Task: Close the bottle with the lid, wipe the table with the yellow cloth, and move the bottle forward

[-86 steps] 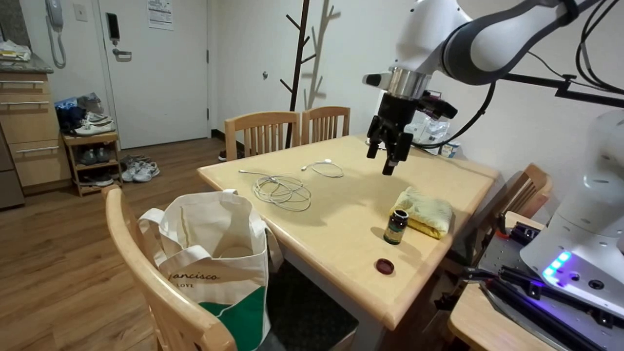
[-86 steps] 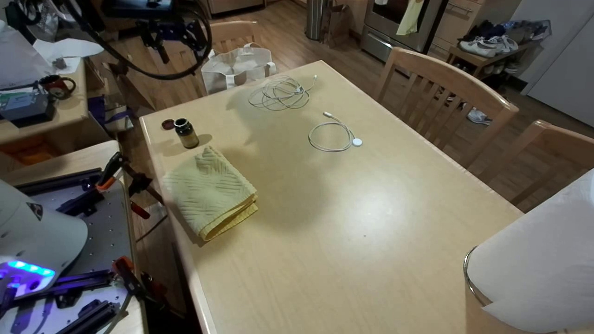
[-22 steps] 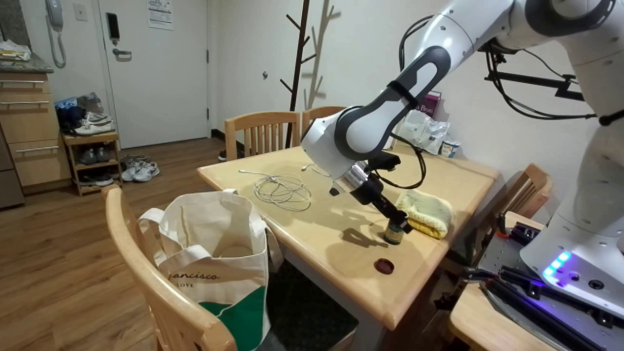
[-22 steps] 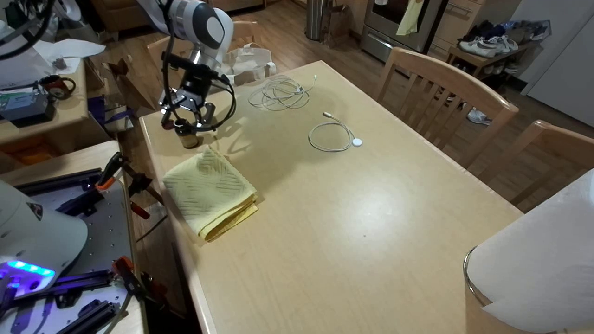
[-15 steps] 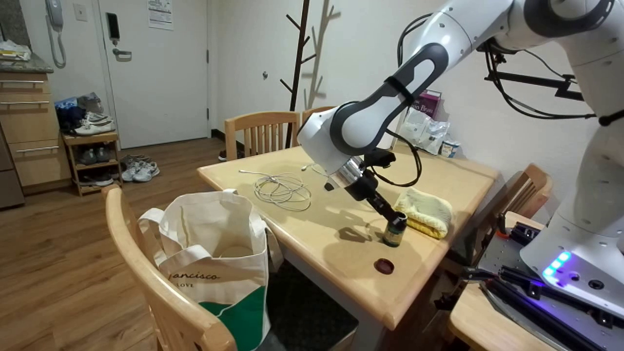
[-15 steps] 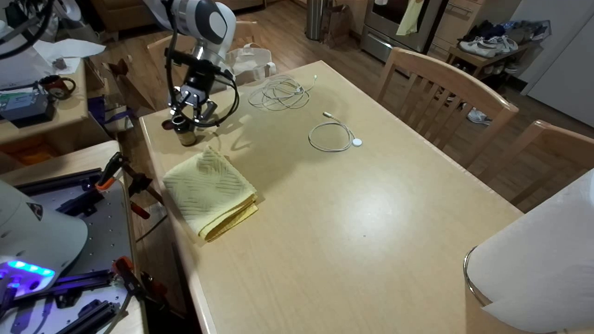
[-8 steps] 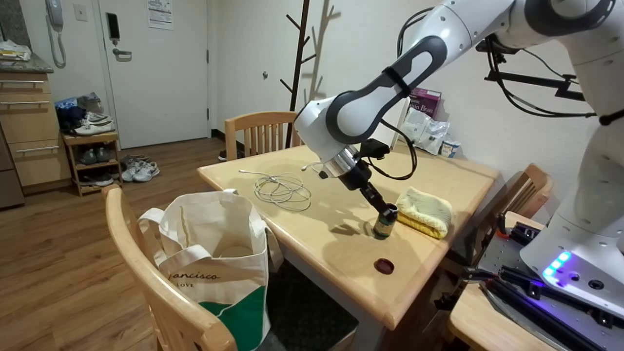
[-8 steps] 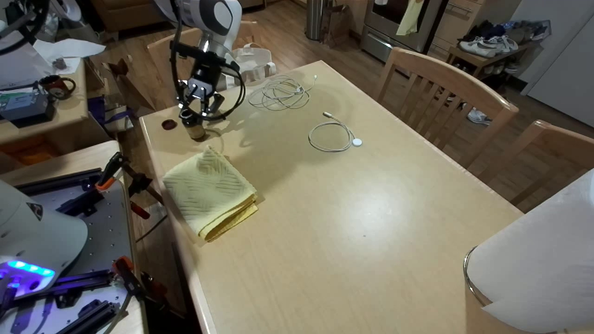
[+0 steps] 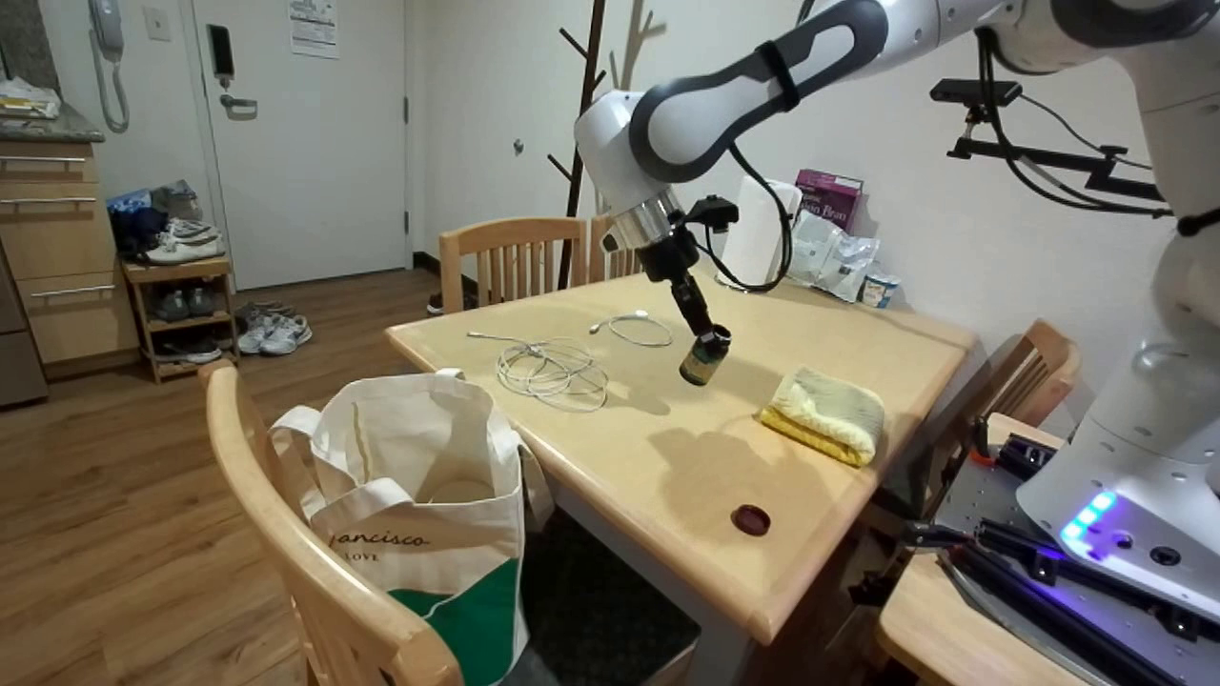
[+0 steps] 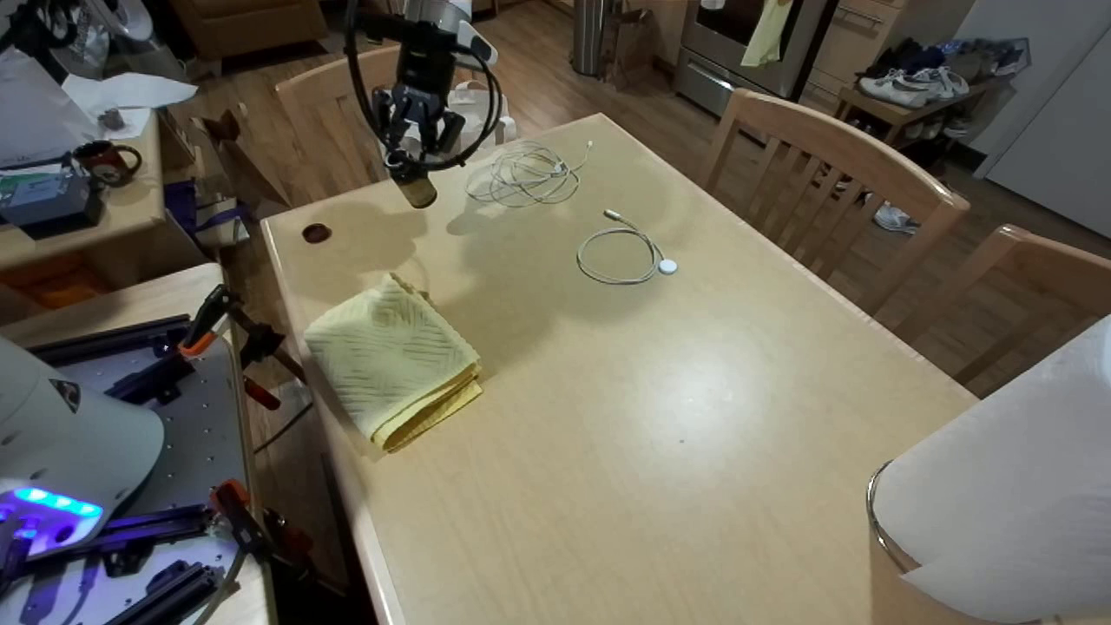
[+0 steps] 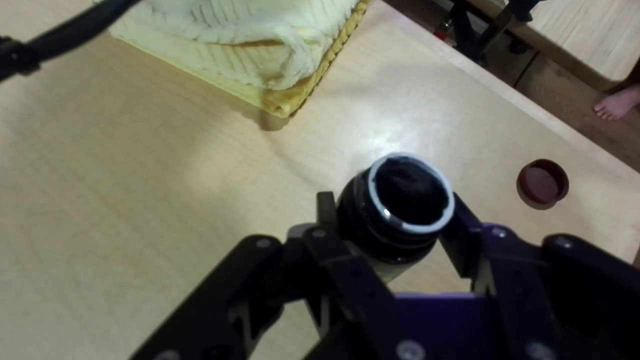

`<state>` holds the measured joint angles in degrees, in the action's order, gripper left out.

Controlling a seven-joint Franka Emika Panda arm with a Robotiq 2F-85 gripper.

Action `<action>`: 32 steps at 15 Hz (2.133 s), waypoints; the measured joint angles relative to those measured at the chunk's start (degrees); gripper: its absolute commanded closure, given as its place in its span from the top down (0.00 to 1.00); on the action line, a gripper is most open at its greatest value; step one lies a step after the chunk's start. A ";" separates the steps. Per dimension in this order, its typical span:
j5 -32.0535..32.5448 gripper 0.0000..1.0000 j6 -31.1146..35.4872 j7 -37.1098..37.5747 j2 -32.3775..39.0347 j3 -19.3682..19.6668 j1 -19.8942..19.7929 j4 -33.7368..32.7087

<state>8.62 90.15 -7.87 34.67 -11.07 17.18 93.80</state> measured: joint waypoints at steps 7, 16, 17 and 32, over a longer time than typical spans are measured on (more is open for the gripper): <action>-0.13 0.27 1.22 -0.83 3.36 0.40 -0.61 -3.62; -0.99 0.27 -2.52 -3.73 11.92 0.83 -1.12 -14.69; -0.70 0.27 -4.33 -3.71 12.51 1.13 -0.99 -15.98; 5.39 0.27 -15.35 -3.47 19.29 3.79 2.01 -29.59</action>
<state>14.02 74.80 -11.34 53.96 -7.28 19.19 64.20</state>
